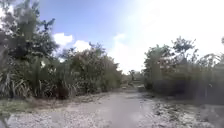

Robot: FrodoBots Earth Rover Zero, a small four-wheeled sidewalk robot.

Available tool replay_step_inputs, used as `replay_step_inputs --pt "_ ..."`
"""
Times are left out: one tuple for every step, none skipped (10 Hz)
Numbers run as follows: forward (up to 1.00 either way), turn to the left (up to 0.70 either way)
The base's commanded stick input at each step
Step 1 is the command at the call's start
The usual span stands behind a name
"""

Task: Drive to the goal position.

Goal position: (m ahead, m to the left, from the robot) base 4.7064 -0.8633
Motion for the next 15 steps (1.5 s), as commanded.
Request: replay_step_inputs --pt "0.7 0.0" --pt "0.7 0.0" --pt "0.7 0.0" --pt "0.7 0.0" --pt "0.7 0.0" --pt "0.7 0.0" --pt "0.7 0.0" --pt "0.7 0.0" --pt "0.7 0.0" --pt "0.7 0.0" --pt "0.7 0.0" --pt "0.7 0.0" --pt "0.7 -0.23" --pt "0.7 -0.35" --pt "0.7 -0.35"
